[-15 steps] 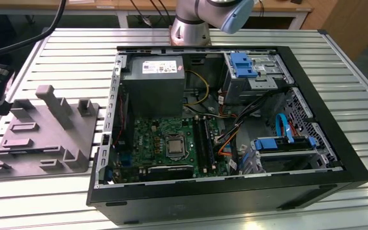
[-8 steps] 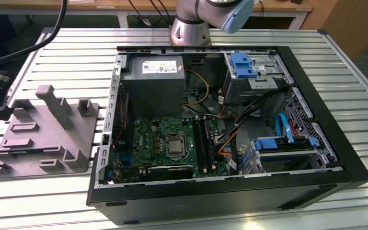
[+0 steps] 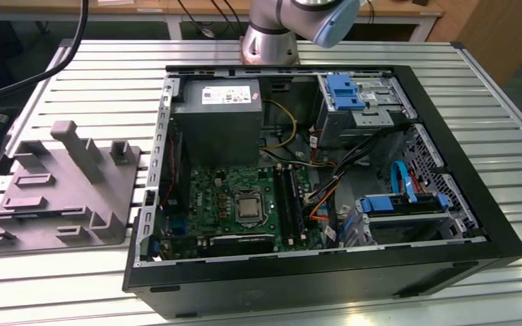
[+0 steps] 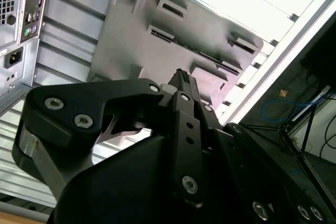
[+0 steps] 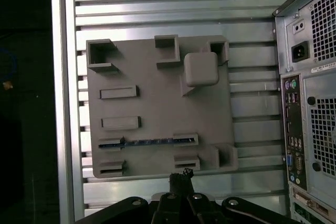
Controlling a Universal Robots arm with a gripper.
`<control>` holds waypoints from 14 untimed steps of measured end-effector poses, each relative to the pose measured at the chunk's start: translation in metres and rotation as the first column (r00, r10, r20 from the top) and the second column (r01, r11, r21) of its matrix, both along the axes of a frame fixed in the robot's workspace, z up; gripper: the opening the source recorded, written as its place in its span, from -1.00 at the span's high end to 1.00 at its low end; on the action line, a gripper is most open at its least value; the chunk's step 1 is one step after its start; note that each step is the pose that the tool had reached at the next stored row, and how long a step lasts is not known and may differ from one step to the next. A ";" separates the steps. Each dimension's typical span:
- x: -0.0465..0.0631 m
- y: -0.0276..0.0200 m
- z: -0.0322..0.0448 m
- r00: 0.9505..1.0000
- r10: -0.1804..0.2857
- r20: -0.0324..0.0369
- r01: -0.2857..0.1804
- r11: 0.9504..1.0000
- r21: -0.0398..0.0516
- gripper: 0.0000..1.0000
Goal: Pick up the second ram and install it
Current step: 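Reach for the second ram, then pick up the second ram and move it above second insertion slot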
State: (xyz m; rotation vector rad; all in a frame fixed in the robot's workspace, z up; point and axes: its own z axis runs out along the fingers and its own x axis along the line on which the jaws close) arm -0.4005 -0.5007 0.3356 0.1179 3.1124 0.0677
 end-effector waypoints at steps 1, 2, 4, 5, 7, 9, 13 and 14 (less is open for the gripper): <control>-0.001 0.0000 -0.0007 1.000 0.000 0.000 0.000 1.000 0.000 0.80; -0.002 0.0000 -0.0013 1.000 0.000 0.000 0.000 1.000 0.000 0.80; -0.005 0.0000 -0.0027 1.000 0.000 0.000 0.000 1.000 0.000 0.80; -0.006 0.0000 -0.0037 1.000 0.000 0.000 0.000 1.000 0.000 0.80; -0.008 0.0000 -0.0061 1.000 0.000 0.000 0.000 1.000 0.000 0.80; -0.010 0.0000 -0.0081 1.000 0.000 0.000 0.000 1.000 0.000 0.80; -0.010 0.0000 -0.0092 1.000 0.000 0.000 0.000 1.000 0.000 0.80; -0.010 0.0000 -0.0095 1.000 0.000 0.000 0.000 1.000 0.000 0.80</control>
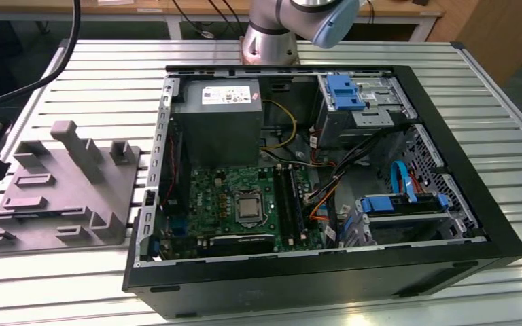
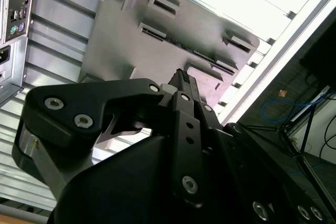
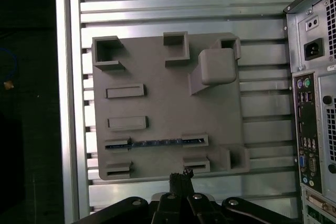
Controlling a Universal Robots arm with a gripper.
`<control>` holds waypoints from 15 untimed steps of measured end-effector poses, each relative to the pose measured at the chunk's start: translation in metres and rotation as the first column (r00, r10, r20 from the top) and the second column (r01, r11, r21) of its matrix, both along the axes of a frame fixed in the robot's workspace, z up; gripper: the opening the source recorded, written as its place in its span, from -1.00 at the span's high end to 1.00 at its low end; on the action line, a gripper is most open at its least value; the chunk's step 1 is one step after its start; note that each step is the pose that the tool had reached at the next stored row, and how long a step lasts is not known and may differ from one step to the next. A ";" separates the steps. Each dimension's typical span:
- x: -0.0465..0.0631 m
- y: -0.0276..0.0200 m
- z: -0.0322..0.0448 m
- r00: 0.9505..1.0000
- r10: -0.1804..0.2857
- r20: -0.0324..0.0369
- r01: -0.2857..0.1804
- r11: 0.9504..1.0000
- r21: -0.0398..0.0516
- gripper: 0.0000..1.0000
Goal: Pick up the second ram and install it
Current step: 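Pick up the second ram and move it above second insertion slot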
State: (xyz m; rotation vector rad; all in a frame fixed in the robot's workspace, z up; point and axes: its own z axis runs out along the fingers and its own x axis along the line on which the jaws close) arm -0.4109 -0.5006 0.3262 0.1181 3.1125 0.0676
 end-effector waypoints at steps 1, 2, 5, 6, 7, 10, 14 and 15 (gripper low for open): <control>0.000 0.0000 0.0000 1.000 0.000 0.000 0.000 1.000 0.000 0.80; 0.000 0.0000 -0.0001 1.000 0.000 0.000 0.000 1.000 0.000 0.80; 0.000 0.0000 -0.0001 1.000 0.000 0.000 0.000 1.000 0.000 0.80; 0.000 0.0000 -0.0002 1.000 0.000 0.000 0.000 1.000 0.000 0.80; 0.000 0.0000 -0.0002 1.000 0.000 0.000 0.000 1.000 0.000 0.80; 0.000 0.0000 -0.0003 1.000 0.000 0.000 0.000 1.000 0.000 0.80; 0.000 0.0000 -0.0007 1.000 0.030 0.000 -0.030 1.000 0.000 0.80; 0.000 0.0000 -0.0009 0.999 0.046 0.000 -0.046 0.999 0.000 0.80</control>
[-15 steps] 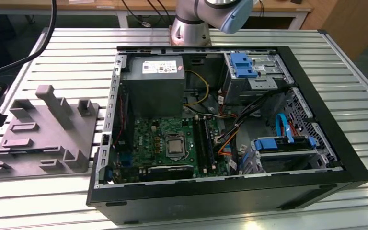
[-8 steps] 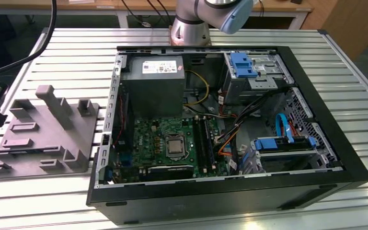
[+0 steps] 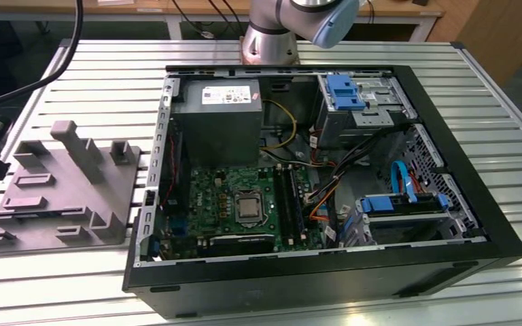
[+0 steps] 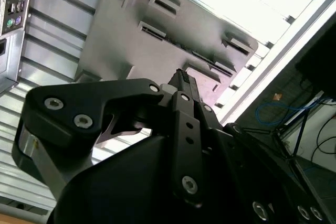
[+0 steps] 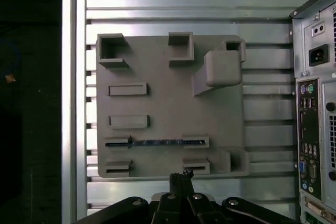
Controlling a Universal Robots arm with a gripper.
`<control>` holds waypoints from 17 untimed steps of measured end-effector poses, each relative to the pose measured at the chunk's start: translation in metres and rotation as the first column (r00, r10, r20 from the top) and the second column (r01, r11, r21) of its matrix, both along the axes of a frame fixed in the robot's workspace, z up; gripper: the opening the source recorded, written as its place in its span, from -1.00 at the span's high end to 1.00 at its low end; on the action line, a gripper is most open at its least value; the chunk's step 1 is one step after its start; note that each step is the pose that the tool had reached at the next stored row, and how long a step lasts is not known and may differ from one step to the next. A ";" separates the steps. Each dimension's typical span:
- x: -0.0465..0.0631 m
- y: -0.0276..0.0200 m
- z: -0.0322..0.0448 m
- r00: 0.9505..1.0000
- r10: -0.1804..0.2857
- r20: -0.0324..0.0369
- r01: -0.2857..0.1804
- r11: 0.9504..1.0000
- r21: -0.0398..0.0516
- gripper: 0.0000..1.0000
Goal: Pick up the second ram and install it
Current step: 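Pick up the second ram and move it above second insertion slot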
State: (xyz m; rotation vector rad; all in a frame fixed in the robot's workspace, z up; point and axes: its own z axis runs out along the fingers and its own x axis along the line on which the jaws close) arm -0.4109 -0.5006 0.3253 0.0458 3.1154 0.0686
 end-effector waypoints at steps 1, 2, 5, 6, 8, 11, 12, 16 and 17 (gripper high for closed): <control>0.000 0.0000 -0.0002 1.000 0.018 0.000 -0.018 1.000 0.000 0.80; 0.000 0.0000 -0.0004 0.999 0.036 0.000 -0.036 0.999 0.000 0.80; 0.000 0.0000 -0.0014 0.996 0.091 0.000 -0.091 0.996 0.000 0.80; 0.000 0.0000 -0.0018 0.994 0.109 0.000 -0.109 0.994 0.000 0.80; 0.000 0.0000 -0.0026 0.989 0.145 0.000 -0.145 0.989 0.000 0.80; 0.000 0.0000 -0.0038 0.980 0.200 0.000 -0.200 0.980 0.000 0.80; 0.000 0.0000 -0.0041 0.976 0.217 0.000 -0.217 0.976 0.000 0.80; 0.000 0.0000 -0.0057 0.958 0.287 0.000 -0.287 0.958 0.000 0.80; 0.000 0.0000 -0.0061 0.953 0.304 0.000 -0.304 0.953 0.000 0.80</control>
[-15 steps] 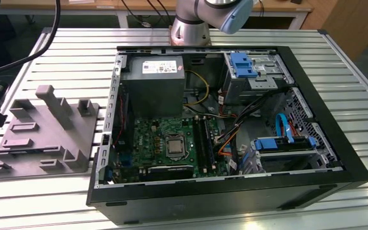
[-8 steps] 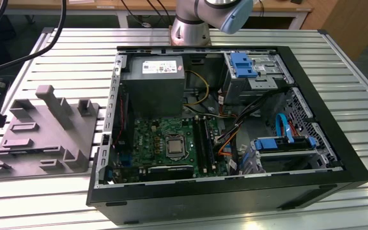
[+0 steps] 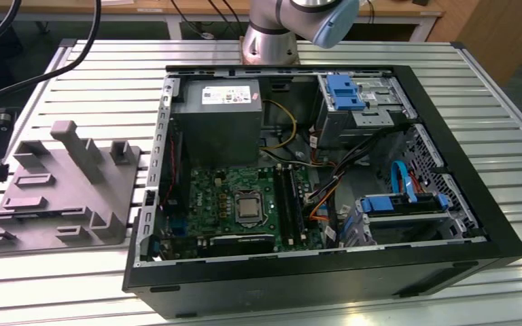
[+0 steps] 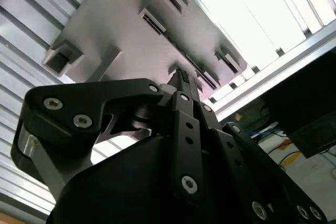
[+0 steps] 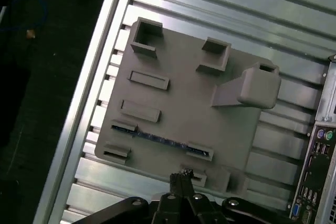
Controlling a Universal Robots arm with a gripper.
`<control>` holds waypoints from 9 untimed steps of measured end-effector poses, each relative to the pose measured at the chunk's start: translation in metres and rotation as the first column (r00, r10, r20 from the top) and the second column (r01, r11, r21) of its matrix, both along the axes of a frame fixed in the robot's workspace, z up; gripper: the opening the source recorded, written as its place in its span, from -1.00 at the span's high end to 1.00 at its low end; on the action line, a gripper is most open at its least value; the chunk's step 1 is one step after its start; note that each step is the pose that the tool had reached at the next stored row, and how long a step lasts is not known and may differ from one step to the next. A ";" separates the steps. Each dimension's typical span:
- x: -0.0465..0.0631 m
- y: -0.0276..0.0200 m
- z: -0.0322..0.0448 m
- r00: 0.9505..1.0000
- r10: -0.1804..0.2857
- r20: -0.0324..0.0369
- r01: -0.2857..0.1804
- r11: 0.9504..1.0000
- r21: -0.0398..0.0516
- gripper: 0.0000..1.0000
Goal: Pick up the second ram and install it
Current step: 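Pick up the second ram and move it above second insertion slot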
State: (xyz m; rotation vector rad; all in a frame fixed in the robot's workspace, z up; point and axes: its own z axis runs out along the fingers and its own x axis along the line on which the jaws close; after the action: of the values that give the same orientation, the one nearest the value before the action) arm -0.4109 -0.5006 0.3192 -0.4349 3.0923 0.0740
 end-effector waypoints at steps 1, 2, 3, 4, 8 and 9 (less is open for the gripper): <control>0.000 0.0000 -0.0004 1.000 0.020 0.000 -0.020 1.000 0.000 0.80; 0.000 0.0000 -0.0008 0.999 0.038 0.000 -0.038 0.999 0.000 0.80; 0.000 0.0000 -0.0012 0.998 0.056 0.000 -0.056 0.998 0.000 0.80; 0.000 0.0000 -0.0016 0.997 0.074 0.000 -0.074 0.997 0.000 0.80; 0.000 0.0000 -0.0033 0.989 0.146 0.000 -0.146 0.989 0.000 0.80; 0.000 0.0000 -0.0037 0.986 0.164 0.000 -0.164 0.986 0.000 0.80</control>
State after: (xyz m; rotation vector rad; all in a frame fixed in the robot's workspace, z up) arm -0.4109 -0.5006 0.3155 -0.6885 3.0499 0.0761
